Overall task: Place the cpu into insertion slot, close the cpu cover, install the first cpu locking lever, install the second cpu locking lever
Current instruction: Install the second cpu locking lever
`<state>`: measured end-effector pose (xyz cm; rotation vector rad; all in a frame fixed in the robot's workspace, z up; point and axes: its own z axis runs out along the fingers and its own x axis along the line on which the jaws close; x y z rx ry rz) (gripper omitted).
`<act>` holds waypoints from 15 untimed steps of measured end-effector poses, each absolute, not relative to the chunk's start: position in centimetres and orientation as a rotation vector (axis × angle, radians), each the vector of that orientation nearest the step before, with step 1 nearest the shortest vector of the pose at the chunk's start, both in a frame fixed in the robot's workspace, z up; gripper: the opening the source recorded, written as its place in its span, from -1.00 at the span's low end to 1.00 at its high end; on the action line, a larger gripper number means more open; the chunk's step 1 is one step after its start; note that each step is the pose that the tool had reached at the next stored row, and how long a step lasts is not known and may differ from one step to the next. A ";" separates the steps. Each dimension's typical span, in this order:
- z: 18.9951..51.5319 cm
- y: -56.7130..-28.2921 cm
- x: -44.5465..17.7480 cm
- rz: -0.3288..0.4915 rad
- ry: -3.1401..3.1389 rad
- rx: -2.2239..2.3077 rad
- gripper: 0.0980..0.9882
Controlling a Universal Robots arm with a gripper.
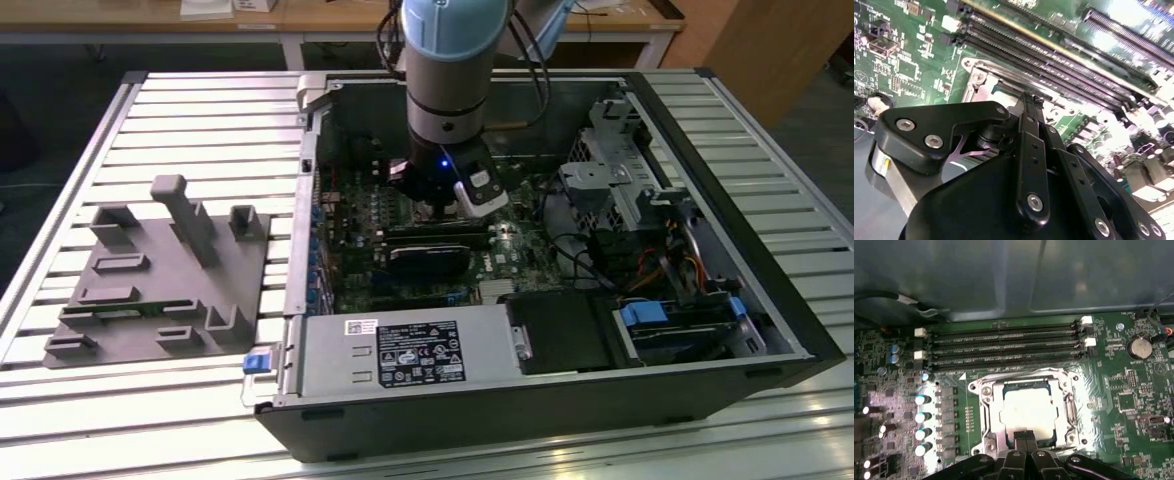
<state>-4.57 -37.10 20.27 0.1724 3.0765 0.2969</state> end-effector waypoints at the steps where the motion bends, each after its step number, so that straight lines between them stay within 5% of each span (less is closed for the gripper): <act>1: 20.3 -36.8 -4.5 0.292 3.077 0.172 -0.98; 15: 20.8 -34.7 -4.3 0.251 3.080 0.171 -0.98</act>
